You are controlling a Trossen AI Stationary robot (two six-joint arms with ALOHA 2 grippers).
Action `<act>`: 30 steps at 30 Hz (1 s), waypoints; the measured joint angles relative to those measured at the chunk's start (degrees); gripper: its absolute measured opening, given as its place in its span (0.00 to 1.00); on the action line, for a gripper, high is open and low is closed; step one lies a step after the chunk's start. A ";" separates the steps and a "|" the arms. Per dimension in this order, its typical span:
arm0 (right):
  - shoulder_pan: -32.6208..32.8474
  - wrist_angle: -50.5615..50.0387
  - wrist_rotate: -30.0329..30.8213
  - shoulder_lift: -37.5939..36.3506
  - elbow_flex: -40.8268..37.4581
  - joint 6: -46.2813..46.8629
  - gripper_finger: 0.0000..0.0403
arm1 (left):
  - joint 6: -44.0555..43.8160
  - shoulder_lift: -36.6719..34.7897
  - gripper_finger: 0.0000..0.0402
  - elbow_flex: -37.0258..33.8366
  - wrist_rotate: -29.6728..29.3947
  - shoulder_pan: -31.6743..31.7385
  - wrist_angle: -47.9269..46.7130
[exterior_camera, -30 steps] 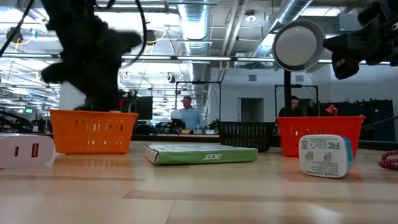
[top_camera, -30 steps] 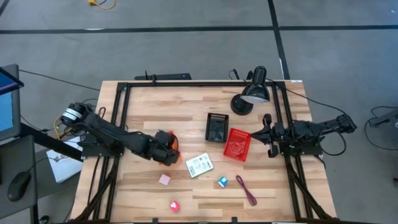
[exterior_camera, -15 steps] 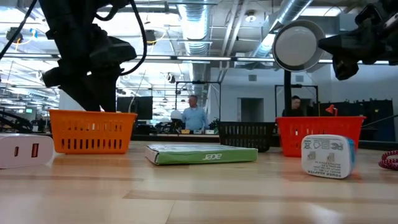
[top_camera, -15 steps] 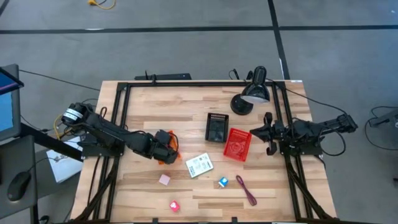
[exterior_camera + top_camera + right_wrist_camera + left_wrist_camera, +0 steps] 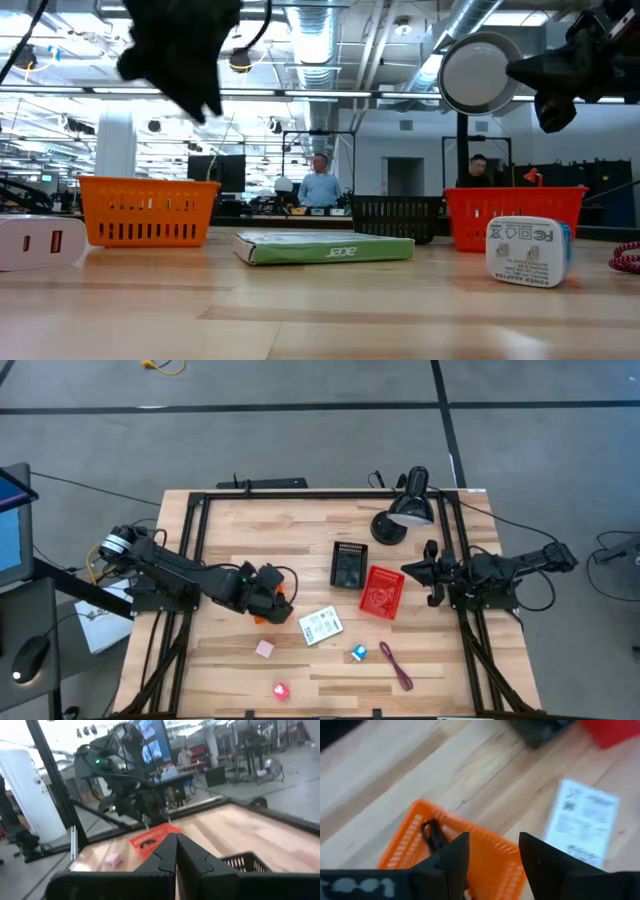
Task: Pick and place items into bin
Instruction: Put the pink charger cable into the orange bin
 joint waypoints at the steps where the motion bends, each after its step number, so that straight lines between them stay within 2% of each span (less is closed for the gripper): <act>1: 0.00 0.78 -0.17 0.35 0.00 0.01 0.00 | 1.02 -0.02 0.40 0.71 -0.12 -0.10 0.02; 5: 0.88 6.60 -4.37 2.57 0.00 -0.22 0.01 | 7.47 -0.04 0.39 2.83 0.25 -0.14 -1.35; 8: 2.35 12.02 -7.75 6.00 0.01 -2.60 0.05 | 10.47 -0.02 0.39 4.17 0.64 -0.12 -3.61; 13: 4.39 15.99 -4.73 16.08 5.63 -5.52 0.20 | 14.17 -0.02 0.39 5.86 -2.02 -0.14 -7.93; 17: 5.46 11.84 -4.08 25.84 14.30 -6.88 0.33 | 14.56 -0.02 0.39 6.02 -4.66 -0.02 -11.21; 20: 7.35 2.10 -7.25 33.81 21.39 -0.18 0.41 | 13.77 -0.02 0.39 6.02 -6.10 0.02 -13.88; 23: 11.29 -6.91 -10.05 41.93 26.86 12.33 0.45 | 13.51 -0.02 0.39 6.02 -8.78 -0.13 -16.34; 30: 22.32 -16.67 -10.96 57.66 39.18 30.95 0.46 | 13.57 -0.02 0.39 6.02 -13.83 -0.22 -20.87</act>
